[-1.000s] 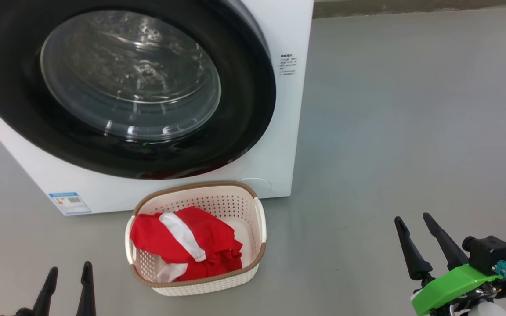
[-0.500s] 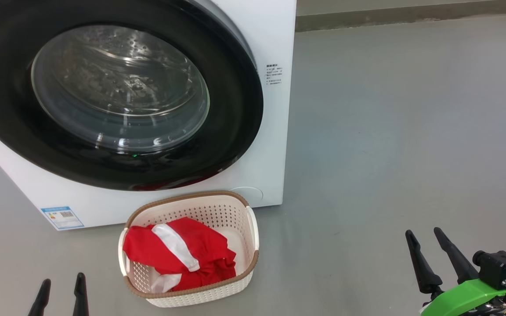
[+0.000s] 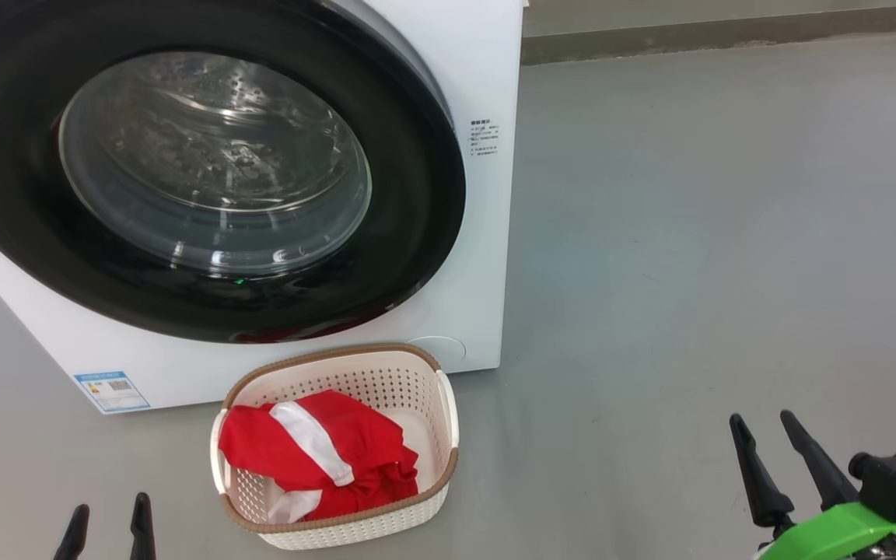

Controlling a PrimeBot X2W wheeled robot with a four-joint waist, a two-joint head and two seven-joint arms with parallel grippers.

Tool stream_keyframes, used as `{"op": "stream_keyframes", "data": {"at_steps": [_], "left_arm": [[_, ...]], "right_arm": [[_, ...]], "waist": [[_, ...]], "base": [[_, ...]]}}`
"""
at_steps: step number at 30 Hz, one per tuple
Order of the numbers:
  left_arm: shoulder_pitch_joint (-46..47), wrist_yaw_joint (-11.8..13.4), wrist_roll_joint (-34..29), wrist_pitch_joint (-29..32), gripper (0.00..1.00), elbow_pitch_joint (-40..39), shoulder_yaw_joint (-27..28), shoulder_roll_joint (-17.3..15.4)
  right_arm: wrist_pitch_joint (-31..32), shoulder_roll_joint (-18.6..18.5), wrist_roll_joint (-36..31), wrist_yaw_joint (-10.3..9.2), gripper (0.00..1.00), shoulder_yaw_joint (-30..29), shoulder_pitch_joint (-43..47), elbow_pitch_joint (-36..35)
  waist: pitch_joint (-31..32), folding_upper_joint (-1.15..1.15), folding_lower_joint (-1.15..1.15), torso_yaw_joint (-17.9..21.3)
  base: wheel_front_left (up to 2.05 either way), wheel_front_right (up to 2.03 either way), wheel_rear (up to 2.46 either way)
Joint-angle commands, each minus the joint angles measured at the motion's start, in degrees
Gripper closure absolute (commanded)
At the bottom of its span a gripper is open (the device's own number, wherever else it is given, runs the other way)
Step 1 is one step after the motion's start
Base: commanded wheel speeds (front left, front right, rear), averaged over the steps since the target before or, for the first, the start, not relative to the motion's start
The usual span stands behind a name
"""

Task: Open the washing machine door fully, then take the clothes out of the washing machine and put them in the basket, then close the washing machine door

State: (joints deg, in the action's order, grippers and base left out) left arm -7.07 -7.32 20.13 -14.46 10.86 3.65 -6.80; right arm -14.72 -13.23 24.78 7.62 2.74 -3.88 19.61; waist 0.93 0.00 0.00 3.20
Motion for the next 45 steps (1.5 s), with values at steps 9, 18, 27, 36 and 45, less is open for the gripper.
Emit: {"op": "stream_keyframes", "data": {"at_steps": [9,18,27,36,45], "left_arm": [[0.87,-0.17,-0.8,-0.54,0.0,-2.06,2.41,-0.41],[1.11,-0.17,-0.61,-0.54,0.0,-2.17,2.36,-0.22],[-0.04,0.01,-0.37,0.29,1.0,0.53,0.07,1.51],[0.59,0.0,3.29,1.46,1.0,2.43,-0.09,2.84],[1.45,-0.01,7.92,2.75,1.0,2.49,0.08,2.91]], "right_arm": [[-0.28,-1.07,-0.7,-0.13,0.0,0.31,0.5,-1.61],[-0.28,-1.13,-0.79,-0.13,0.0,-0.24,0.75,-1.83],[0.02,1.01,-0.47,0.0,1.0,-1.44,0.82,1.29],[1.18,2.65,2.95,-0.01,1.0,-1.81,1.6,2.61],[2.51,3.17,7.3,-0.01,1.0,-2.3,1.33,2.08]], "waist": [[0.07,0.0,0.0,0.02],[-0.04,0.0,0.0,-0.22],[-0.14,0.0,0.0,-0.48],[-0.08,0.0,0.13,-0.62],[-0.25,0.0,0.01,-0.79]], "base": [[0.0,0.0,0.0],[0.0,0.0,0.0],[0.0,0.0,0.0],[0.0,0.0,0.0],[0.0,0.0,0.0]]}}
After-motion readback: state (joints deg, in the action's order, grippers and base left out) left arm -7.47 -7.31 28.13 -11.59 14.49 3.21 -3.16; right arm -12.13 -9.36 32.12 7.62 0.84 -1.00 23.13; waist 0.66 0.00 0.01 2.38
